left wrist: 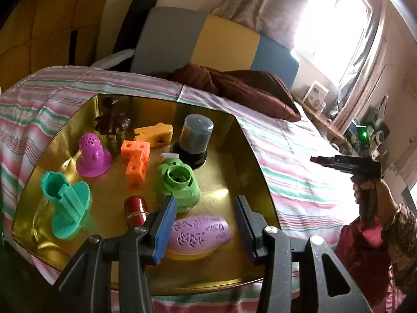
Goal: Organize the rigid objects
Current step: 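Carry the red puzzle piece into the gold tray and release it with the right gripper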
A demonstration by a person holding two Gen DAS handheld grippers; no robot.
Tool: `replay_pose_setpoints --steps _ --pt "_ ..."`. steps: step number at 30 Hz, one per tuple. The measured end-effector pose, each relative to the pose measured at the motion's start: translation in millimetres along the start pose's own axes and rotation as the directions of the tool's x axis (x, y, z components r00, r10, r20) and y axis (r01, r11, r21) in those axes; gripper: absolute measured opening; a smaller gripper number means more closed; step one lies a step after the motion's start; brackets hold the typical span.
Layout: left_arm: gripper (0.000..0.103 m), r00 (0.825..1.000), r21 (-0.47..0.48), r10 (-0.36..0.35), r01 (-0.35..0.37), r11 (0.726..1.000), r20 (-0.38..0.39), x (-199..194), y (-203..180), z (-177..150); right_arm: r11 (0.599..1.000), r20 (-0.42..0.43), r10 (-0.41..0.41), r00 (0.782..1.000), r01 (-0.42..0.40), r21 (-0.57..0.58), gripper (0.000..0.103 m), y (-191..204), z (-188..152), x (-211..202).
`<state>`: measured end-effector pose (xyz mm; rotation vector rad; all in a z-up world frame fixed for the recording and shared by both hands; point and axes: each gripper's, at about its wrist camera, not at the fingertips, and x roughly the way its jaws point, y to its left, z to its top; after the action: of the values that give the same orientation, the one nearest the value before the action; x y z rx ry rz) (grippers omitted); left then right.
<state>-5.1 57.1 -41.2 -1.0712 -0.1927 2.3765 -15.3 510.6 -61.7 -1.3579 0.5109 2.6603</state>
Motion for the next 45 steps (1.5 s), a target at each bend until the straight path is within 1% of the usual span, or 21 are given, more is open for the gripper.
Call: replay_pose_setpoints --steps 4,8,11,13,14,15,16,18,20,23,25,28,32,35,37,40,45 --pt "0.047 1.0 -0.012 -0.012 0.013 1.0 0.01 -3 3 0 0.997 -0.019 0.054 0.998 -0.055 -0.056 0.032 38 -13 -8" --pt "0.047 1.0 -0.024 0.006 -0.005 1.0 0.03 -10 7 0 0.984 -0.037 0.115 0.993 -0.119 -0.131 0.032 91 -28 -17" --pt "0.047 0.998 -0.04 0.042 -0.041 0.998 0.039 -16 12 0 0.969 -0.039 0.167 0.985 -0.172 -0.176 0.032 128 -39 -25" --pt "0.047 0.997 -0.048 0.057 -0.055 0.997 0.049 -20 15 0 0.954 -0.038 0.226 0.973 -0.229 -0.196 0.032 157 -46 -31" --pt "0.047 0.995 -0.046 0.084 -0.081 0.996 0.055 -23 16 0 0.946 -0.043 0.247 0.968 -0.25 -0.207 0.032 172 -50 -32" --pt "0.047 0.993 -0.044 0.101 -0.099 0.994 0.056 -24 17 0 0.94 -0.047 0.256 0.966 -0.26 -0.222 0.032 184 -53 -33" --pt "0.047 0.989 -0.039 0.137 -0.135 0.99 0.056 -26 18 1 0.933 -0.049 0.26 0.964 -0.264 -0.245 0.032 199 -58 -33" --pt "0.047 0.985 -0.049 0.164 -0.161 0.986 0.059 -29 21 1 0.919 -0.054 0.262 0.963 -0.267 -0.291 0.032 226 -66 -31" --pt "0.047 0.983 -0.071 0.177 -0.173 0.982 0.057 -32 24 2 0.911 -0.069 0.256 0.964 -0.264 -0.318 0.032 253 -75 -24" --pt "0.047 0.976 -0.088 0.21 -0.204 0.975 0.056 -36 26 4 0.906 -0.085 0.233 0.969 -0.248 -0.342 0.032 278 -84 -10" --pt "0.047 0.97 -0.089 0.234 -0.228 0.97 0.06 -40 27 5 0.904 -0.072 0.182 0.981 -0.196 -0.381 0.032 294 -90 -2" --pt "0.047 0.966 -0.088 0.25 -0.244 0.966 0.065 -45 28 6 0.897 -0.051 0.087 0.995 -0.1 -0.431 0.032 308 -95 12" --pt "0.047 0.955 -0.088 0.29 -0.284 0.955 0.062 -48 30 6 0.894 -0.044 0.009 0.999 -0.027 -0.447 0.032 314 -96 26" --pt "0.047 0.945 -0.094 0.322 -0.316 0.944 0.058 -48 33 7 0.891 -0.035 -0.024 0.999 0.006 -0.455 0.032 317 -98 32" --pt "0.047 0.936 -0.098 0.35 -0.344 0.934 0.049 -47 35 7 0.887 -0.027 -0.039 0.999 0.022 -0.46 0.032 319 -99 35" --pt "0.047 0.928 -0.105 0.37 -0.365 0.925 0.041 -48 37 7 0.888 -0.027 -0.048 0.998 0.031 -0.459 0.032 321 -102 39" --pt "0.047 0.922 -0.117 0.386 -0.38 0.917 0.036 -50 41 7 0.894 -0.031 -0.055 0.998 0.035 -0.447 0.033 321 -103 42"
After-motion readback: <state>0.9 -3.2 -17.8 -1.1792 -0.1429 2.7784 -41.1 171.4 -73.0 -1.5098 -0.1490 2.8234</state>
